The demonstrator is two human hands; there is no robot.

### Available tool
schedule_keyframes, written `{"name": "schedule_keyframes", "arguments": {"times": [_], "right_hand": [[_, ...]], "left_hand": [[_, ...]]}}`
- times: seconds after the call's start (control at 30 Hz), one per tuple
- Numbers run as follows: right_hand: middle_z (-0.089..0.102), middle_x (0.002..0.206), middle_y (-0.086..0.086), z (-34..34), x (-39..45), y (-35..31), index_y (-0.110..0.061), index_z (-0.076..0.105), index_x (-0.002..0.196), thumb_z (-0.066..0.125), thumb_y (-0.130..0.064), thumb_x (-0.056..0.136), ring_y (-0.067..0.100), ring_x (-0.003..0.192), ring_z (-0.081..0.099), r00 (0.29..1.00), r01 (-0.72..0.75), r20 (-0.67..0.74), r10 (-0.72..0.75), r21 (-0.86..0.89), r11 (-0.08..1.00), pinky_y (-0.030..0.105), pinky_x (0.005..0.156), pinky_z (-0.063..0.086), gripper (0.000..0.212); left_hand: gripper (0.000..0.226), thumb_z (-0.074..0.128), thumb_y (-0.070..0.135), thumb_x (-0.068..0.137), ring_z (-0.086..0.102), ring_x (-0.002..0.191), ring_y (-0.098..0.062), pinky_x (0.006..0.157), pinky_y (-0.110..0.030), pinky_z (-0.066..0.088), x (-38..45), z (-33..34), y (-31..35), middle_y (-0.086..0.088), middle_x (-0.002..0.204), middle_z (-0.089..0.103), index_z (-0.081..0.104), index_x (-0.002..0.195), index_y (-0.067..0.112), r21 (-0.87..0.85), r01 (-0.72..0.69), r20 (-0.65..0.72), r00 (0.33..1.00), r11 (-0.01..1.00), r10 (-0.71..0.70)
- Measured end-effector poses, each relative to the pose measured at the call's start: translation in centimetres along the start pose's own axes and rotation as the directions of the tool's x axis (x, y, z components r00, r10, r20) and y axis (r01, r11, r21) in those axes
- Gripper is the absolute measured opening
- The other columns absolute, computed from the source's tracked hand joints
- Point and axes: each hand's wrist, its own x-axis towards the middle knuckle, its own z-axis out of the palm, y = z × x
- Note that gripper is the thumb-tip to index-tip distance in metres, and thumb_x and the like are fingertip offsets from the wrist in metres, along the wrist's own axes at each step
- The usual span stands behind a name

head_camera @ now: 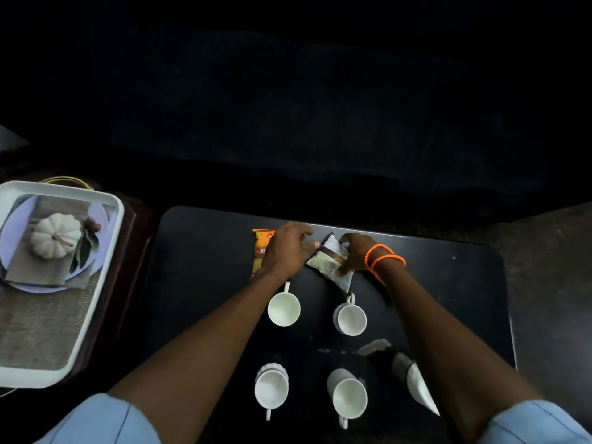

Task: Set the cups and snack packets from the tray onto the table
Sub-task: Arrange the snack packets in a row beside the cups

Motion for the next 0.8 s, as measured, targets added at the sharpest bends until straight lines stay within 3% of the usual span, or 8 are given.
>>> {"name": "schedule_keyframes", "arguments": {"times": [0.1, 0.2, 0.3, 0.4, 0.5, 0.67, 0.73, 0.8], "right_hand": [[0.063, 0.132, 0.012, 0.8, 0.4, 0.1, -0.009, 0.058, 0.133, 0.095, -0.023, 0.056, 0.030, 0.122, 0.059, 0.998, 0.023, -0.060, -0.021, 0.030, 0.999, 0.032, 0.100, 0.048, 0.087], [0.070, 0.117, 0.011, 0.5, 0.2, 0.6, -0.011, 0.068, 0.120, 0.094, -0.019, 0.056, 0.030, 0.112, 0.064, 0.991, 0.079, -0.113, -0.072, 0.066, 0.995, 0.029, 0.088, 0.049, 0.070], [0.067, 0.111, 0.012, -0.1, -0.6, 1.0, -0.016, 0.069, 0.119, 0.091, -0.013, 0.057, 0.030, 0.105, 0.063, 0.953, 0.172, -0.270, -0.134, 0.121, 0.978, 0.031, 0.084, 0.048, 0.066], [0.059, 0.106, 0.014, -0.1, -1.2, 1.0, -0.011, 0.067, 0.114, 0.090, -0.012, 0.058, 0.033, 0.098, 0.058, 0.856, 0.319, -0.462, -0.234, 0.113, 0.941, 0.039, 0.081, 0.049, 0.060], [0.054, 0.101, 0.009, 0.1, -1.4, 1.1, -0.012, 0.064, 0.102, 0.084, -0.008, 0.064, 0.028, 0.092, 0.051, 0.756, 0.389, -0.563, -0.334, -0.024, 0.921, 0.040, 0.076, 0.048, 0.044], [0.054, 0.098, 0.007, 1.0, -1.5, 1.4, -0.012, 0.064, 0.094, 0.080, -0.004, 0.067, 0.025, 0.089, 0.049, 0.647, 0.421, -0.606, -0.463, -0.222, 0.880, 0.037, 0.069, 0.047, 0.033], [0.056, 0.106, 0.007, 1.2, -1.5, 1.6, -0.016, 0.067, 0.105, 0.081, -0.011, 0.069, 0.026, 0.096, 0.050, 0.662, 0.375, -0.582, -0.472, -0.288, 0.881, 0.036, 0.075, 0.046, 0.039], [0.055, 0.118, 0.006, 1.1, -1.5, 2.2, -0.024, 0.065, 0.117, 0.078, -0.018, 0.074, 0.028, 0.105, 0.049, 0.728, 0.328, -0.512, -0.456, -0.324, 0.887, 0.038, 0.082, 0.042, 0.045]], "left_hand": [[0.034, 0.073, 0.029, 0.093, 0.068, 0.101, -0.027, 0.086, -0.029, 0.051, 0.4, 0.8, 0.4, -0.011, 0.109, 0.072, 0.073, 0.122, 0.011, -0.016, -0.007, 0.003, 1.000, 1.000, 0.007], [0.043, 0.058, 0.034, 0.102, 0.070, 0.108, -0.033, 0.093, -0.038, 0.055, 0.8, 0.8, 0.5, -0.019, 0.117, 0.073, 0.059, 0.139, 0.011, -0.006, 0.042, 0.057, 0.997, 0.999, -0.042], [0.059, 0.041, 0.053, 0.106, 0.076, 0.075, -0.029, 0.072, -0.037, 0.059, 1.2, 0.5, 1.3, -0.021, 0.105, 0.074, 0.045, 0.146, 0.011, -0.109, 0.229, 0.123, 0.969, 0.967, -0.215], [0.080, 0.024, 0.075, 0.098, 0.073, 0.054, -0.023, 0.046, -0.025, 0.054, 1.6, -0.2, 2.4, -0.018, 0.088, 0.074, 0.045, 0.145, 0.014, -0.295, 0.519, 0.268, 0.851, 0.802, -0.452], [0.094, 0.024, 0.084, 0.092, 0.075, 0.069, -0.034, 0.050, -0.030, 0.060, 2.0, -0.8, 3.4, -0.025, 0.095, 0.068, 0.037, 0.155, 0.016, -0.430, 0.737, 0.490, 0.676, 0.522, -0.550], [0.075, 0.058, 0.065, 0.094, 0.074, 0.073, -0.031, 0.046, -0.026, 0.059, 1.9, -0.7, 3.3, -0.022, 0.096, 0.064, 0.051, 0.136, 0.003, -0.326, 0.845, 0.655, 0.525, 0.424, -0.543], [0.050, 0.065, 0.046, 0.098, 0.073, 0.082, -0.025, 0.051, -0.028, 0.061, 1.8, -0.4, 3.2, -0.016, 0.102, 0.068, 0.060, 0.125, 0.004, -0.419, 0.832, 0.667, 0.554, 0.363, -0.498], [0.024, 0.068, 0.025, 0.099, 0.070, 0.095, -0.020, 0.058, -0.030, 0.064, 1.7, 0.3, 2.9, -0.012, 0.117, 0.067, 0.064, 0.110, 0.005, -0.538, 0.770, 0.606, 0.636, 0.343, -0.478]]}}
